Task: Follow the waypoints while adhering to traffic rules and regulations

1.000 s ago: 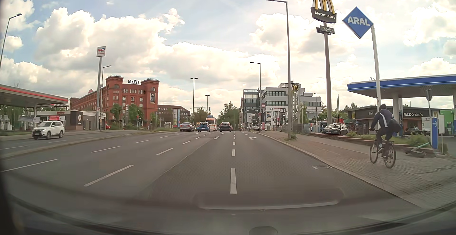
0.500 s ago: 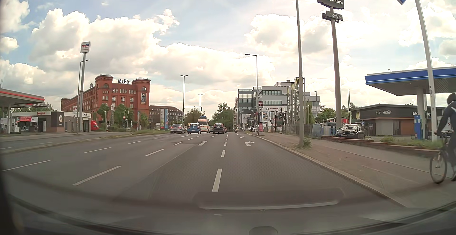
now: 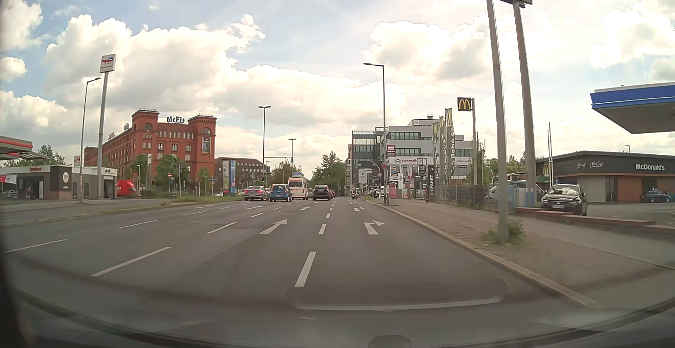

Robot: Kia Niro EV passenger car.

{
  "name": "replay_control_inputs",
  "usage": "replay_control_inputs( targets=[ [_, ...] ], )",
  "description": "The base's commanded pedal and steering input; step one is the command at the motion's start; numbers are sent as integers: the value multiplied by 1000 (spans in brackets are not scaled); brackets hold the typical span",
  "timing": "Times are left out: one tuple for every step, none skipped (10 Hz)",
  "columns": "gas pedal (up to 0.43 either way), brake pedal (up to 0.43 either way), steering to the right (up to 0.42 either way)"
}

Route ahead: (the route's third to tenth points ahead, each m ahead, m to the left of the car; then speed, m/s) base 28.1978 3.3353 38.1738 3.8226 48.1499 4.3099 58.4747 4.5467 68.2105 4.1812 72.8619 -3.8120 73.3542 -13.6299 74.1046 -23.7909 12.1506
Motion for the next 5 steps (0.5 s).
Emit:
replay_control_inputs(
  targets=[
    [280, 18, -3],
    [280, 18, -3],
    [268, 18, -3],
    [260, 18, -3],
    [248, 18, -3]
  ],
)
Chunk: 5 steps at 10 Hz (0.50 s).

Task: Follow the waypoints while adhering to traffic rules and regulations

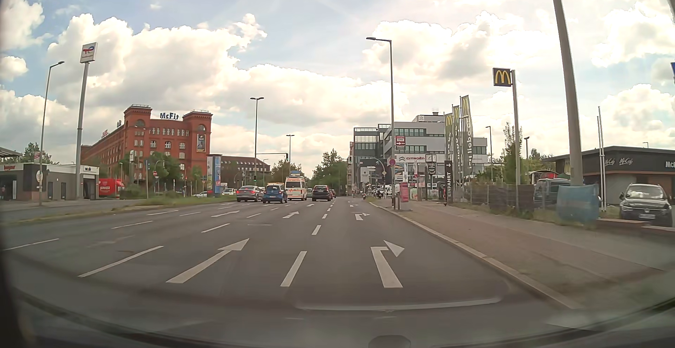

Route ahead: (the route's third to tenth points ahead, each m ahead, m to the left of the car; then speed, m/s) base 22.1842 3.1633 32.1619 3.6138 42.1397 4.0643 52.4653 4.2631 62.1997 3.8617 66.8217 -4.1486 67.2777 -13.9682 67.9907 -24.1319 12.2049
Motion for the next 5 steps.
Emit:
replay_control_inputs(
  targets=[
    [248, 18, -4],
    [240, 18, -4],
    [240, 18, -6],
    [220, 18, -9],
    [189, 18, -9]
  ],
)
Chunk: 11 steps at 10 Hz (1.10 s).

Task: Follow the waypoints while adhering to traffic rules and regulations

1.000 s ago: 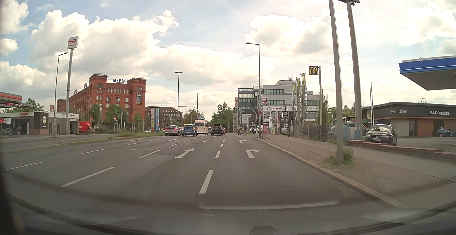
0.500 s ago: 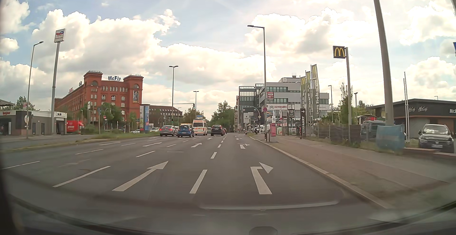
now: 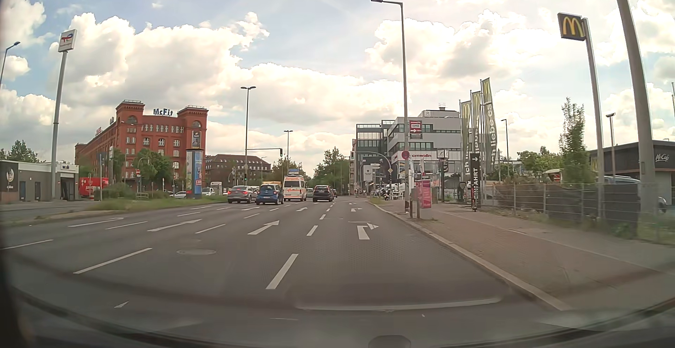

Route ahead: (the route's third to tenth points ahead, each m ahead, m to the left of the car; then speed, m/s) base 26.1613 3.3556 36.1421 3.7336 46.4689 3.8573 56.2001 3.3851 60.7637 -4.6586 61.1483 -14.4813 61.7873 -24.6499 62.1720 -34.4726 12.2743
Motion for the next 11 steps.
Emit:
replay_control_inputs(
  targets=[
    [169, 18, -9],
    [169, 18, -8],
    [157, 18, -7],
    [157, 18, -7],
    [150, 18, -7],
    [118, 18, -7],
    [39, 18, -7],
    [0, 18, -5],
    [0, 18, -3],
    [0, 18, -3],
    [0, 18, -3]
  ],
)
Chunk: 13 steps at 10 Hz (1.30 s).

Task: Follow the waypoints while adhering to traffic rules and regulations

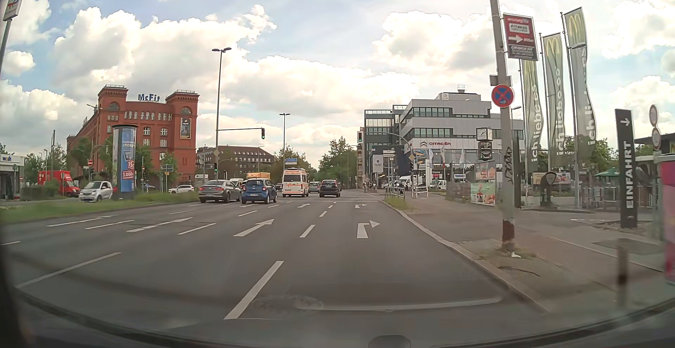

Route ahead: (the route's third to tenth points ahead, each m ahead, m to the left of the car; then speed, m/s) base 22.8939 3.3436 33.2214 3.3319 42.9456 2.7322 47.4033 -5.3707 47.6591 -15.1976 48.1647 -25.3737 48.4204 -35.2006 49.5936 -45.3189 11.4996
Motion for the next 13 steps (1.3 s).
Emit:
replay_control_inputs(
  targets=[
    [0, 18, -3],
    [0, 18, -3],
    [0, 18, -3],
    [0, 18, -3],
    [0, 18, -3],
    [0, 18, -3],
    [0, 18, -3],
    [0, 18, -3],
    [0, 18, -3],
    [0, 18, -3],
    [0, 18, -3],
    [0, 18, -3],
    [0, 18, 0]
  ],
)
